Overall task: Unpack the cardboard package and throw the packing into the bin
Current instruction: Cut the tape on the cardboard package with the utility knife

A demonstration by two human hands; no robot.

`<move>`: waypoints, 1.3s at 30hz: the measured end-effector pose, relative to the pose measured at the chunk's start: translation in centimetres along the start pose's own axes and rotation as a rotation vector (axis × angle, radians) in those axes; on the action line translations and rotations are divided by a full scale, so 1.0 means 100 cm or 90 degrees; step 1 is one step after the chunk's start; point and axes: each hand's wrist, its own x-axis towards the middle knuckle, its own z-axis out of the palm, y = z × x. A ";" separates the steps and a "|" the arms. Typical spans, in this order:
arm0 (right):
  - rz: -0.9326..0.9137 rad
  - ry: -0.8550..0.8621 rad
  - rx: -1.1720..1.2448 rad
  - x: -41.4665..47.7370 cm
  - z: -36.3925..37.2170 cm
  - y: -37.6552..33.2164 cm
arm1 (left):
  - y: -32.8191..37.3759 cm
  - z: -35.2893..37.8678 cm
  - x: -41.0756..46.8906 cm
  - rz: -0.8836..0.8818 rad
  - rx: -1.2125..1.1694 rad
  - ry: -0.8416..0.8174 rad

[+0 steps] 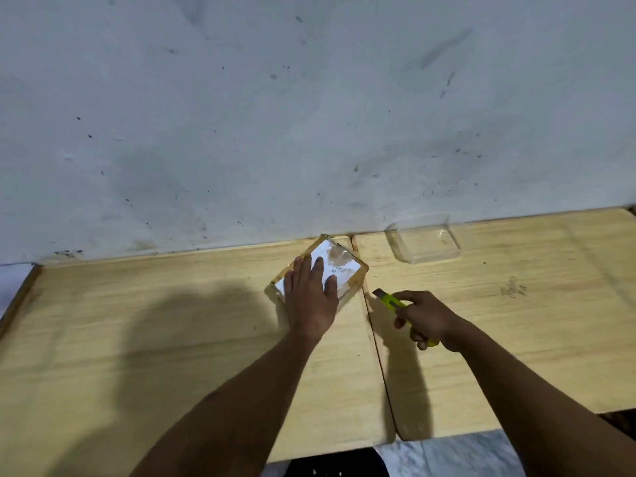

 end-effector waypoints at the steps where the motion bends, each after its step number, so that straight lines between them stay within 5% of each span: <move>1: -0.007 0.011 0.006 0.001 0.001 -0.002 | 0.014 0.003 -0.002 -0.054 -0.016 -0.007; 5: -0.043 0.068 0.032 0.003 0.002 -0.008 | 0.044 0.004 -0.003 -0.125 -0.092 -0.036; 12: -0.092 0.074 0.082 -0.005 0.007 -0.012 | 0.006 -0.021 0.019 0.223 0.043 -0.127; 15: -0.093 0.063 0.098 -0.003 0.013 -0.011 | -0.008 -0.017 0.020 0.280 0.073 -0.138; 31: -0.103 0.033 0.233 0.000 0.023 -0.003 | -0.003 0.002 0.011 0.202 0.072 -0.119; 39: -0.109 0.035 0.142 0.014 0.015 -0.025 | 0.012 0.005 0.017 0.138 0.146 -0.116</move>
